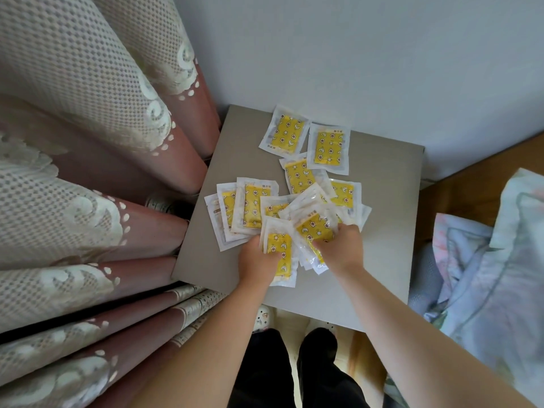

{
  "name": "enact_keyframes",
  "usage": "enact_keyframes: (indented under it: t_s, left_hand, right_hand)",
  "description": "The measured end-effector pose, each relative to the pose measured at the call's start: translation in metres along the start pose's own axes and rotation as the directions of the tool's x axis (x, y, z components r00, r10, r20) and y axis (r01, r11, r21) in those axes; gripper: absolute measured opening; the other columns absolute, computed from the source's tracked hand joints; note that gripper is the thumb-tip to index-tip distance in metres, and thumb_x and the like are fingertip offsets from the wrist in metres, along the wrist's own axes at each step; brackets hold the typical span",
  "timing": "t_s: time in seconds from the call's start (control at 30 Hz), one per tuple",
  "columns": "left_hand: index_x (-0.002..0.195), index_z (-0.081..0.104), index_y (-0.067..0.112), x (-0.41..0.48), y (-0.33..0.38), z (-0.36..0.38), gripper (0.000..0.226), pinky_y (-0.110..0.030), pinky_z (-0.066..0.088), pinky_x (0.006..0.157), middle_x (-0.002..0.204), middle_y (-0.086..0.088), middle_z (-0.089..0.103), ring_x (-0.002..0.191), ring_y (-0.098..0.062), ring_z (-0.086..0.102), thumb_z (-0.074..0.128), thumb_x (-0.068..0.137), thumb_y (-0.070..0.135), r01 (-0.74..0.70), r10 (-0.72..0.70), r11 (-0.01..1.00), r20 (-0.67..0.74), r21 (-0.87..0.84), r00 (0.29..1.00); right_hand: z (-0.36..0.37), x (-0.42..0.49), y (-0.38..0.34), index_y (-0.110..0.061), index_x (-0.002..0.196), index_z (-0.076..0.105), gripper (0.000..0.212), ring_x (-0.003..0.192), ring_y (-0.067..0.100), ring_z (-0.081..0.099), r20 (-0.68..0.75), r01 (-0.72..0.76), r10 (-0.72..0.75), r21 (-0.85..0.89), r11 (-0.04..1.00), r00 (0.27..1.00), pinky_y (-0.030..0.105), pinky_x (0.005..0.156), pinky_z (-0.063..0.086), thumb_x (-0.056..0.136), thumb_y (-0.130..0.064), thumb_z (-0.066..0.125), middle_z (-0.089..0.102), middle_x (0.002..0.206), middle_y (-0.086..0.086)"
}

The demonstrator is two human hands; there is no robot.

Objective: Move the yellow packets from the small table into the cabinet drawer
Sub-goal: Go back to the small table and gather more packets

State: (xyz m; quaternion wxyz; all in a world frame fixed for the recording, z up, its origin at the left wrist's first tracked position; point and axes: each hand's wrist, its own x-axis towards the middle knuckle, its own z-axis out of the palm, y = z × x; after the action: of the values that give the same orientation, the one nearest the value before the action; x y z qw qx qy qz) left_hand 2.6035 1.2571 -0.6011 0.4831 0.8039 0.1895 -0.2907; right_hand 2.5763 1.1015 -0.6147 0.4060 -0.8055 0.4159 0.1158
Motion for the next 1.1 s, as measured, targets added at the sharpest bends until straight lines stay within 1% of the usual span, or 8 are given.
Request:
enact_keyframes:
  t_s: [0.1,0.23,0.37,0.47,0.73,0.87,1.03,1.1]
  left_hand:
    - [0.085,0.061,0.029,-0.002,0.0,0.003,0.029,-0.038,0.057,0.077,0.086,0.006,0.069,0.083,-0.018,0.067,0.07,0.079,0.003,-0.019,0.019,0.999,-0.017,-0.039,1.0]
    - [0.091,0.06,0.027,-0.005,0.002,0.006,0.031,-0.025,0.052,0.067,0.083,0.01,0.066,0.079,-0.012,0.065,0.07,0.079,0.0,-0.008,0.004,0.991,-0.025,-0.135,1.0]
    - [0.095,0.058,0.026,-0.006,0.001,0.005,0.037,-0.023,0.05,0.065,0.086,0.012,0.065,0.078,-0.006,0.063,0.073,0.077,-0.003,0.017,-0.028,0.971,-0.044,-0.238,0.999]
    - [0.101,0.054,0.023,-0.005,-0.002,0.001,0.044,-0.03,0.053,0.07,0.09,0.009,0.065,0.079,-0.007,0.064,0.075,0.074,-0.005,0.036,-0.052,0.958,-0.05,-0.285,0.997]
    - [0.098,0.068,0.012,-0.001,-0.014,-0.004,0.031,-0.042,0.055,0.082,0.093,-0.005,0.07,0.087,-0.025,0.068,0.07,0.077,-0.01,0.16,-0.147,0.923,0.065,-0.351,0.987]
    - [0.091,0.068,0.018,0.0,-0.018,-0.001,0.029,-0.042,0.056,0.081,0.094,-0.005,0.071,0.086,-0.022,0.069,0.069,0.079,-0.009,0.174,-0.152,0.908,0.089,-0.38,0.984]
    - [0.091,0.066,0.019,-0.002,-0.018,-0.002,0.031,-0.041,0.055,0.08,0.09,-0.001,0.071,0.083,-0.019,0.068,0.067,0.08,-0.01,0.176,-0.137,0.885,0.121,-0.43,0.983]
    - [0.095,0.066,0.016,-0.004,-0.018,-0.004,0.031,-0.041,0.056,0.077,0.091,-0.003,0.071,0.082,-0.02,0.069,0.067,0.08,-0.01,0.184,-0.141,0.866,0.125,-0.464,0.982]
  right_hand:
    - [0.001,-0.002,-0.002,-0.004,0.101,0.058,0.036,0.087,0.03,0.058,0.012,-0.017,0.018,-0.028,0.999,1.0,0.029,0.072,0.046,0.071,-0.017,0.074,0.048,0.104,0.009]
    - [-0.005,-0.006,-0.007,-0.012,0.106,0.047,0.045,0.083,0.022,0.059,0.014,-0.071,0.07,0.126,0.989,0.997,0.034,0.069,0.052,0.071,-0.013,0.075,0.056,0.088,-0.003]
    - [-0.014,-0.003,-0.008,-0.012,0.087,0.052,0.029,0.066,0.015,0.055,0.115,-0.104,0.096,0.07,0.992,0.989,0.02,0.05,0.039,0.071,-0.013,0.077,0.053,0.072,-0.006]
    - [-0.02,0.001,-0.001,-0.012,0.081,0.06,0.021,0.072,0.018,0.057,0.186,-0.115,0.101,0.065,0.991,0.977,0.017,0.048,0.036,0.071,-0.016,0.078,0.057,0.071,-0.003]
    - [-0.037,0.006,0.025,-0.012,0.089,0.067,0.018,0.09,0.029,0.066,0.325,-0.146,0.082,0.176,0.974,0.942,0.038,0.086,0.051,0.075,-0.013,0.077,0.071,0.097,0.014]
    - [-0.044,0.006,0.036,-0.009,0.094,0.068,0.027,0.095,0.03,0.067,0.427,-0.312,0.129,0.391,0.866,0.895,0.048,0.096,0.049,0.071,0.003,0.077,0.071,0.101,0.013]
    - [-0.059,0.001,0.04,-0.007,0.099,0.065,0.024,0.09,0.028,0.067,0.543,-0.473,0.114,0.585,0.659,0.832,0.042,0.076,0.053,0.081,0.009,0.062,0.069,0.104,0.014]
    - [-0.064,-0.001,0.042,-0.007,0.102,0.065,0.024,0.096,0.029,0.066,0.566,-0.509,0.101,0.63,0.587,0.818,0.043,0.078,0.052,0.084,0.007,0.059,0.069,0.104,0.014]
